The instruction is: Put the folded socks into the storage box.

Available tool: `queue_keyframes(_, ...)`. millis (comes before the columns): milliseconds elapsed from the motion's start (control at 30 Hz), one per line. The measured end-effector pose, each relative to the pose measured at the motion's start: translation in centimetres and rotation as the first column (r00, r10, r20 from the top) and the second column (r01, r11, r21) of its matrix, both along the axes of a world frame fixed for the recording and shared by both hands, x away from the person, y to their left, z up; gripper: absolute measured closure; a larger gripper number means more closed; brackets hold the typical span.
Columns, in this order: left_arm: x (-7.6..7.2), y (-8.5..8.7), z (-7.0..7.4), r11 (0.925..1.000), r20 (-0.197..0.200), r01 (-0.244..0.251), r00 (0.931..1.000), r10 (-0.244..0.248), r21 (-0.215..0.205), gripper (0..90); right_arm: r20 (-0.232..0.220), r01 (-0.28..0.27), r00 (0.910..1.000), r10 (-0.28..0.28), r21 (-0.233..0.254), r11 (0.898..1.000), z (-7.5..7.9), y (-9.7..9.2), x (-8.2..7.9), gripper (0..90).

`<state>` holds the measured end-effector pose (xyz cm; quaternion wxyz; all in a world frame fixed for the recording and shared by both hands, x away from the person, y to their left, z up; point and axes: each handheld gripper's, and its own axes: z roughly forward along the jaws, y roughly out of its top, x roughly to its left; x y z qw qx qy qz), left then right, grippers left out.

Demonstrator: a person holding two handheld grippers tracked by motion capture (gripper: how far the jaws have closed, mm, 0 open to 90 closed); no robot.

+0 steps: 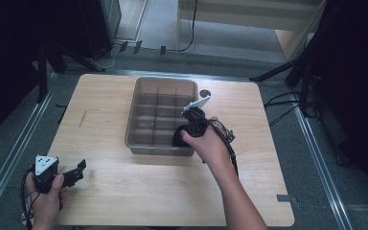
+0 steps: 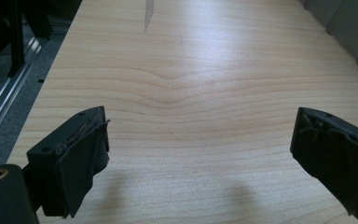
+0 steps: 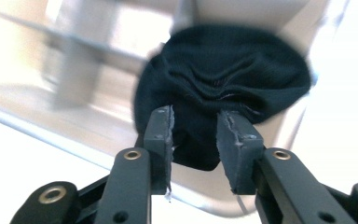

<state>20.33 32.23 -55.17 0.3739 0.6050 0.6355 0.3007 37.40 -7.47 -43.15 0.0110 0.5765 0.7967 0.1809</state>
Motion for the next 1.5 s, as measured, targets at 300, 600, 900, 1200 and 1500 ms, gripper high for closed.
queue_keyframes(300, -0.1, 0.0, 0.0, 1.0000, -0.003, -0.004, 1.0000, 0.004, -0.001, 4.8, 0.221, 0.013, 0.9752, -0.016, 0.016, 1.000, 2.1, 0.2, 1.6, 59.5)
queue_keyframes(600, -0.1, 0.1, 0.0, 1.0000, -0.001, -0.001, 1.0000, 0.001, -0.004, 4.8, 0.109, 0.011, 0.9940, -0.002, -0.087, 0.996, -1.8, 0.5, 2.1, 68.4)
queue_keyframes(900, -0.1, 0.0, 0.0, 1.0000, 0.000, -0.003, 1.0000, 0.003, 0.000, 4.8, 0.167, 0.033, 0.9853, -0.034, 0.007, 0.999, 0.0, -0.7, 1.7, 51.4)
queue_keyframes(1200, -0.1, 0.0, 0.0, 1.0000, -0.001, -0.003, 1.0000, 0.003, 0.000, 4.8, 0.353, -0.018, 0.9354, 0.008, 0.025, 1.000, 1.7, -3.7, 1.4, 26.7)
queue_keyframes(1500, -0.1, 0.0, 0.0, 1.0000, -0.002, -0.006, 1.0000, 0.006, 0.001, 4.8, 0.436, 0.077, 0.8971, -0.074, 0.011, 0.997, 2.1, -6.9, 0.4, 12.1)
